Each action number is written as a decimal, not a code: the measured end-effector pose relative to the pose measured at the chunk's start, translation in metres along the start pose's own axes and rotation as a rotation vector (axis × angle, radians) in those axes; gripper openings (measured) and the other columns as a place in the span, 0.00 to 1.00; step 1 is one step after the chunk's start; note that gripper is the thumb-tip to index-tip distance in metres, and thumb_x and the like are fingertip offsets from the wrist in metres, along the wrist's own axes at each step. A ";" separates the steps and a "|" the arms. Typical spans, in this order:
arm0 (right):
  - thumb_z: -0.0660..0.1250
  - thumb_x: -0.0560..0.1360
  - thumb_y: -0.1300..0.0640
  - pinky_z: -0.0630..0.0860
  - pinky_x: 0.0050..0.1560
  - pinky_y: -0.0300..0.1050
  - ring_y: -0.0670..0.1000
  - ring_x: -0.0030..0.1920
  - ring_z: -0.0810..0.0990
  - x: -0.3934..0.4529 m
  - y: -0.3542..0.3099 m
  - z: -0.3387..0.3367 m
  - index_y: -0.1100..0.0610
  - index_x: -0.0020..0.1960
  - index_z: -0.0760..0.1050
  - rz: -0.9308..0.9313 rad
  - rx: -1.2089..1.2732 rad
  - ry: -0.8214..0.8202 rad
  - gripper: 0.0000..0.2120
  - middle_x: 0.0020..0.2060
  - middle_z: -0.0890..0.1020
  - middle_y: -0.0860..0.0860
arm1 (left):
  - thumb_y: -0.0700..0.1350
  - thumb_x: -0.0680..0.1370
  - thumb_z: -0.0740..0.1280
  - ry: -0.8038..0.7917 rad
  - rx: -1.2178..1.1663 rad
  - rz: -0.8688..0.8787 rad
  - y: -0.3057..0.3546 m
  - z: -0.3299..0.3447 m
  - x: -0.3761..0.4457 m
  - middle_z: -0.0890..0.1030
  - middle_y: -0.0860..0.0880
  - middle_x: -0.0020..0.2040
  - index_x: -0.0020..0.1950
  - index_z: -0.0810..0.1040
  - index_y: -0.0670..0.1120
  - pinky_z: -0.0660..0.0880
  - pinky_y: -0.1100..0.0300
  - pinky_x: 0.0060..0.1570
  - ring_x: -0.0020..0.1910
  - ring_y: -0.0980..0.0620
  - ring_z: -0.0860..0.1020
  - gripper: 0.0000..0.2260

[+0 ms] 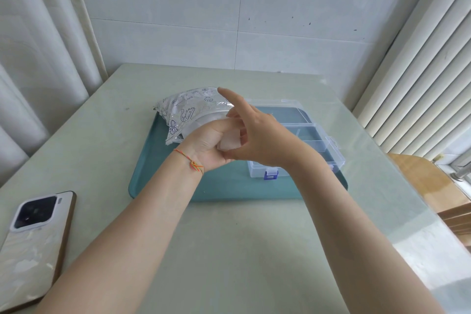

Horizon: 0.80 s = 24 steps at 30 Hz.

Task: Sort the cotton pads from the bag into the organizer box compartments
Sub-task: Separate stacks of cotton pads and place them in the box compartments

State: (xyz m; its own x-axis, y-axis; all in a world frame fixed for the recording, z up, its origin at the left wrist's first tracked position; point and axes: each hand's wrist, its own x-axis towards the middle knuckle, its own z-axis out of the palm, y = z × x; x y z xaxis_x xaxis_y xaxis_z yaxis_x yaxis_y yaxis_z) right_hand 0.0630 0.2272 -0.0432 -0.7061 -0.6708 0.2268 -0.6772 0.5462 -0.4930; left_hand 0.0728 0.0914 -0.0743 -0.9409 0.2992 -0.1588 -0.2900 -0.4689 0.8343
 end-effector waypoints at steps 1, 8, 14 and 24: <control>0.74 0.69 0.55 0.72 0.63 0.54 0.32 0.47 0.73 0.000 0.001 0.000 0.42 0.79 0.49 -0.006 0.005 0.011 0.48 0.59 0.71 0.44 | 0.41 0.72 0.67 -0.016 -0.007 -0.003 0.001 0.001 -0.001 0.79 0.51 0.38 0.45 0.75 0.50 0.76 0.62 0.39 0.38 0.55 0.79 0.05; 0.73 0.70 0.58 0.68 0.59 0.44 0.27 0.44 0.69 0.000 0.002 0.000 0.43 0.80 0.46 0.000 -0.015 -0.002 0.48 0.58 0.71 0.44 | 0.40 0.73 0.68 0.056 0.026 -0.004 0.001 0.001 0.000 0.74 0.52 0.36 0.43 0.75 0.49 0.71 0.62 0.39 0.35 0.55 0.74 0.05; 0.73 0.69 0.58 0.75 0.55 0.45 0.48 0.58 0.74 0.002 0.004 0.005 0.39 0.79 0.45 0.000 0.034 0.008 0.50 0.63 0.71 0.48 | 0.38 0.78 0.64 0.076 0.062 -0.016 -0.002 0.000 0.001 0.74 0.53 0.31 0.41 0.73 0.50 0.70 0.62 0.36 0.31 0.56 0.74 0.08; 0.78 0.67 0.56 0.72 0.51 0.33 0.39 0.58 0.70 0.000 0.011 -0.003 0.39 0.78 0.51 0.022 0.116 -0.023 0.50 0.61 0.69 0.46 | 0.37 0.78 0.62 0.055 0.256 0.019 -0.004 0.011 -0.003 0.75 0.53 0.33 0.47 0.76 0.47 0.71 0.62 0.36 0.34 0.55 0.74 0.07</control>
State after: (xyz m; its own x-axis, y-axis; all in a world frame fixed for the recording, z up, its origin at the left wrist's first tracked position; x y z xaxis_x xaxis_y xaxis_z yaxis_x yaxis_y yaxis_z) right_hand 0.0550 0.2349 -0.0459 -0.7148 -0.6714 0.1958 -0.6321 0.5004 -0.5916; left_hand 0.0785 0.1015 -0.0709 -0.9558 0.2434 -0.1647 -0.2251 -0.2458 0.9428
